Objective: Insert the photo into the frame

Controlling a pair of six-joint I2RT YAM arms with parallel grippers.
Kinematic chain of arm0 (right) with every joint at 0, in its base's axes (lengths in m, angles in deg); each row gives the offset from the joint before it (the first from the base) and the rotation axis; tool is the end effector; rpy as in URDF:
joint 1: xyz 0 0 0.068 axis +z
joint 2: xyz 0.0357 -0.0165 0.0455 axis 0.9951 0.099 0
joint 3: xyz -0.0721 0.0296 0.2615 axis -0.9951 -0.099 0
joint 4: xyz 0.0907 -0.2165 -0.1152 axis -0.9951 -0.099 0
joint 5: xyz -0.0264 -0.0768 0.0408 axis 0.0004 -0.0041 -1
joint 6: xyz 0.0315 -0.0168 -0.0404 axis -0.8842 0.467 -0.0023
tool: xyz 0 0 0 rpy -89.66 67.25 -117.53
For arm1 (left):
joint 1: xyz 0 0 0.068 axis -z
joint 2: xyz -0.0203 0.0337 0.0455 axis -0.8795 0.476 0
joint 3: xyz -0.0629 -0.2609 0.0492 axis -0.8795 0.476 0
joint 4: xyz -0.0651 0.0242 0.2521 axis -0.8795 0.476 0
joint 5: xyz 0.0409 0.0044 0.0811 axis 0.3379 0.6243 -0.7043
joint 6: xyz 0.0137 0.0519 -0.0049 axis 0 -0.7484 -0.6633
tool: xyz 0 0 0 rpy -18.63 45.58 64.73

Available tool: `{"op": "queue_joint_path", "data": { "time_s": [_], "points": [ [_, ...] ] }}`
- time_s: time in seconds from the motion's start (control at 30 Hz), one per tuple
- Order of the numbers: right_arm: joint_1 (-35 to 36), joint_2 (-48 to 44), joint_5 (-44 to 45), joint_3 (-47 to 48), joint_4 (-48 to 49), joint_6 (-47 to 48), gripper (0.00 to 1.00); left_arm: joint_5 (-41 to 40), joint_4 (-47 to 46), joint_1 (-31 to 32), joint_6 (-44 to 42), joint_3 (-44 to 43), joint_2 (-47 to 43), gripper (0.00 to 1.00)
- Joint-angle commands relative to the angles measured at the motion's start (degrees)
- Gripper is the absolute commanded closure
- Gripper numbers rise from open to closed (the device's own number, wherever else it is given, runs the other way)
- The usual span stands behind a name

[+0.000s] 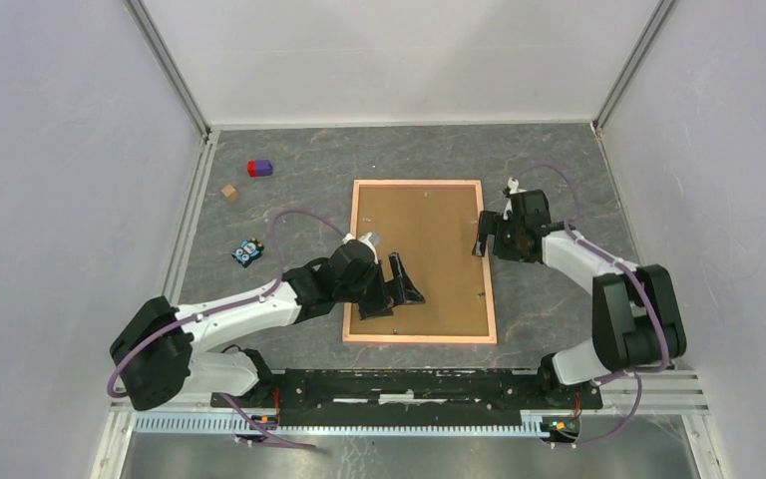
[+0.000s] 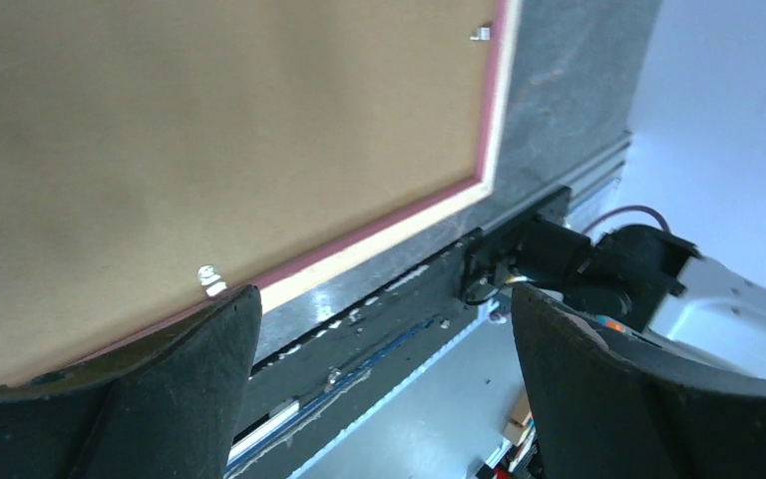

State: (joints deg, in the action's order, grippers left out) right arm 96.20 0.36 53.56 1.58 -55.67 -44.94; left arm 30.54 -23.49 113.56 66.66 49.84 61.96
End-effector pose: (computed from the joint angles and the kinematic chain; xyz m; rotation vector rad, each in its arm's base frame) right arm 0.2696 0.0586 0.1760 0.2120 2.5338 0.3037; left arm 0.1546 -0.2077 0.2065 -0.1864 2.6307 -1.0890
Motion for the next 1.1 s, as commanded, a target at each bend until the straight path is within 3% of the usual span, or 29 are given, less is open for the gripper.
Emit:
{"op": "queue_joint_path", "data": {
  "time_s": [0.0,0.37,0.63,0.83,1.07],
  "points": [
    [-3.36,4.32,-9.36,5.46,-8.84,7.46,0.02,0.30,-5.68,0.61,-4.72,-0.10,-4.04,0.00],
    [-3.74,6.66,-9.44,7.23,-11.86,5.02,0.02,0.87,-8.80,2.23,-11.74,3.42,-8.94,0.00],
    [-2.11,7.49,-8.49,5.75,-12.56,0.73,0.30,1.70,-4.98,2.24,-19.05,3.85,-14.22,0.00],
    [0.95,9.75,-3.39,5.69,-14.86,-0.98,0.51,4.40,-3.57,2.24,-19.38,5.28,-18.16,0.03],
    [1.83,10.44,0.54,3.66,-15.09,-8.29,1.00,6.40,-0.86,2.23,-18.59,7.53,-23.32,0.07]
  ]
}}
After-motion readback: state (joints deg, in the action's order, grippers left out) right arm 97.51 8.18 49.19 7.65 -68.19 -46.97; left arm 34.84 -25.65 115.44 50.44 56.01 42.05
